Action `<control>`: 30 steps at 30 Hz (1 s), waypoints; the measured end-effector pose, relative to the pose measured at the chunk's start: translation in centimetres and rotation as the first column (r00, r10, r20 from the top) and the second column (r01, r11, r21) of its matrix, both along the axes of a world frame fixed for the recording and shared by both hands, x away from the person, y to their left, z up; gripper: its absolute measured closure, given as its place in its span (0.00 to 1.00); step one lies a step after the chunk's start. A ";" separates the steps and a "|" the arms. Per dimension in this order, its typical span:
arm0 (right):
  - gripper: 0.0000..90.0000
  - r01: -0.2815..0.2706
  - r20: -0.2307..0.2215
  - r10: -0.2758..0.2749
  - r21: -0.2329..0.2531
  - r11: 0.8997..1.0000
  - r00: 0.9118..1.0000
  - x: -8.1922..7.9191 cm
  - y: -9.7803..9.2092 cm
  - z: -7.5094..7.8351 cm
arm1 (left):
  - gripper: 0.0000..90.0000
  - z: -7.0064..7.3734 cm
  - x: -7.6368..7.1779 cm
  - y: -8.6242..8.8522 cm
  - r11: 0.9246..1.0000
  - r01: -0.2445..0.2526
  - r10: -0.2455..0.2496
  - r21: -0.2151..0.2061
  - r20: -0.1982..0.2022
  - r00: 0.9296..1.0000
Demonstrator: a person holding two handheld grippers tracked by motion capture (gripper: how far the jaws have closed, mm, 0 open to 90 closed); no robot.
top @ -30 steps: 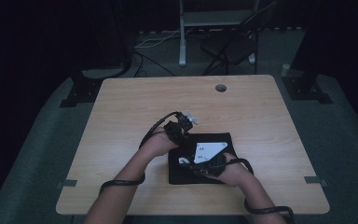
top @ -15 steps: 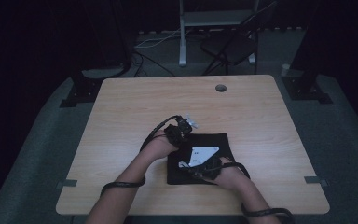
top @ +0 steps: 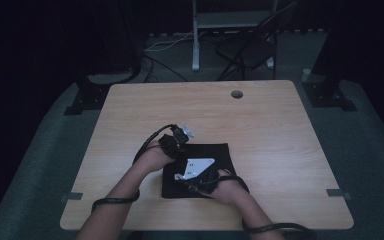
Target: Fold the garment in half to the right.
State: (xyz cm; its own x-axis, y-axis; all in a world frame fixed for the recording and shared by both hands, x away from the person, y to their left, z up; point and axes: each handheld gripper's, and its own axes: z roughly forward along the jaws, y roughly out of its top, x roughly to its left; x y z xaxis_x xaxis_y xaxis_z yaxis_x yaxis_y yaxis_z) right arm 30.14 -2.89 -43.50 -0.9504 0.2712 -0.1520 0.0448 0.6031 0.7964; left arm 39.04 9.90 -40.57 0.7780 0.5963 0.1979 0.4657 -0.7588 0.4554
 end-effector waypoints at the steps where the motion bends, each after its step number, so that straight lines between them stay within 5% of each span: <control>1: 0.88 0.006 -0.019 -0.006 0.027 1.000 1.000 0.0 -0.2 0.3 | 0.87 0.6 -0.2 -0.3 1.000 0.003 -0.003 -0.019 0.009 1.000; 11: 0.88 0.013 0.044 -0.019 0.139 0.990 0.999 -1.8 -3.7 4.5 | 0.87 5.3 -1.6 -2.3 0.996 0.058 -0.053 -0.062 0.078 0.996; 16: 0.88 0.026 0.084 -0.037 0.125 0.992 0.996 -2.6 -5.2 5.3 | 0.87 6.1 -2.1 -3.8 0.995 0.084 -0.078 -0.060 0.086 0.993; 22: 0.88 0.053 0.093 -0.063 0.112 0.992 0.994 -3.2 -7.3 5.4 | 0.87 5.8 -2.0 -6.8 0.992 0.111 -0.107 -0.058 0.072 0.992; 30: 0.87 0.122 0.045 -0.128 0.114 0.986 0.991 -3.9 -11.0 3.3 | 0.87 3.0 -1.4 -10.2 0.990 0.132 -0.131 -0.051 0.016 0.991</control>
